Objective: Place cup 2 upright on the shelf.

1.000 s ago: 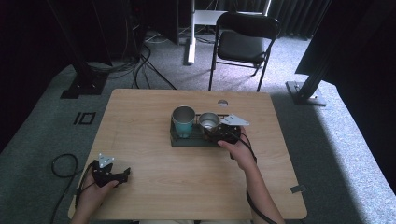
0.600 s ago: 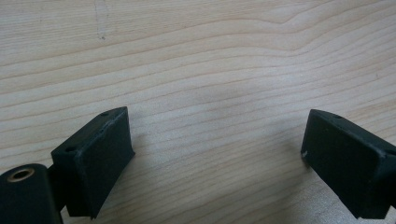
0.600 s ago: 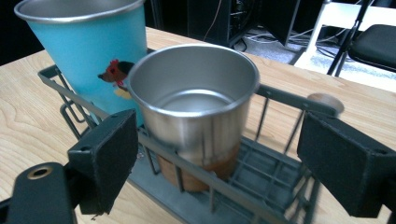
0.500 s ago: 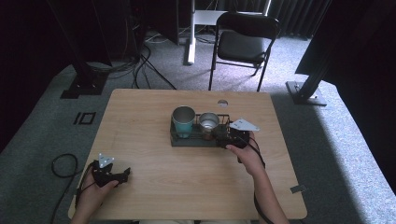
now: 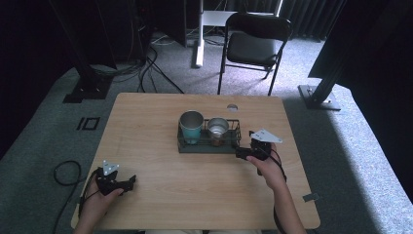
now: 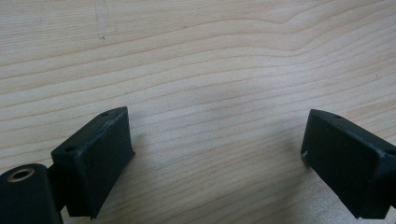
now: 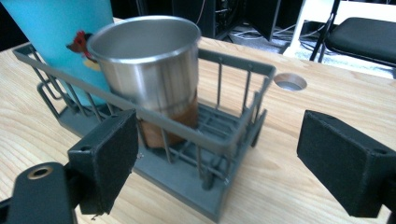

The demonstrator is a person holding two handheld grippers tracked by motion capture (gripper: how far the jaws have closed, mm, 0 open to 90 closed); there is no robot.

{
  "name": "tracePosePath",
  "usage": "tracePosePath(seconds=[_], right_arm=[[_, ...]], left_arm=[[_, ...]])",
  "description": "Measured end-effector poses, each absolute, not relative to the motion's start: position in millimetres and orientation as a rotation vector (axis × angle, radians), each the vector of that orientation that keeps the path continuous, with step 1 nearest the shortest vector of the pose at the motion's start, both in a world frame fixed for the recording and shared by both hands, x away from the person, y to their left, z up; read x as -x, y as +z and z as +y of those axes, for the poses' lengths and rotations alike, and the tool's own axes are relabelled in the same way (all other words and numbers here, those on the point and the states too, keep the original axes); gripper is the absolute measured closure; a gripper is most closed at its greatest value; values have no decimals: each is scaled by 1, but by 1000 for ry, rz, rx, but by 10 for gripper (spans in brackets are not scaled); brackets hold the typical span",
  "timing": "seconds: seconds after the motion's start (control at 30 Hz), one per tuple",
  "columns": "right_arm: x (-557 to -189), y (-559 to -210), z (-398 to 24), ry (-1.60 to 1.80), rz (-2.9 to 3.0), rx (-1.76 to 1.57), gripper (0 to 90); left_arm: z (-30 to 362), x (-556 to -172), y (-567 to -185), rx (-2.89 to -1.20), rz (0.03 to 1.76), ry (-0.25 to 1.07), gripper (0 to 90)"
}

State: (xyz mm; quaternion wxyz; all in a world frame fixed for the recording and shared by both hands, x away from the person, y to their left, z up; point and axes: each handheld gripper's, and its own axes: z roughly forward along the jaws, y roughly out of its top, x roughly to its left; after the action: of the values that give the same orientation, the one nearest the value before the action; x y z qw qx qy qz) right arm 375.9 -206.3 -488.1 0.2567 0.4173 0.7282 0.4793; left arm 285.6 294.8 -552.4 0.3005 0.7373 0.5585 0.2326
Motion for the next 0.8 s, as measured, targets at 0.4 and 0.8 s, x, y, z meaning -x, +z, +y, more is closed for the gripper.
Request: tracePosePath(seconds=[0.4, 0.8], right_arm=[[-364, -505, -229, 1246, 1995, -1170, 126], [-348, -520, -246, 1234, 1992, -1224, 126]], left_arm=[[295, -286, -552, -1956, 1482, 618, 93], [295, -286, -552, -1959, 1481, 618, 93]])
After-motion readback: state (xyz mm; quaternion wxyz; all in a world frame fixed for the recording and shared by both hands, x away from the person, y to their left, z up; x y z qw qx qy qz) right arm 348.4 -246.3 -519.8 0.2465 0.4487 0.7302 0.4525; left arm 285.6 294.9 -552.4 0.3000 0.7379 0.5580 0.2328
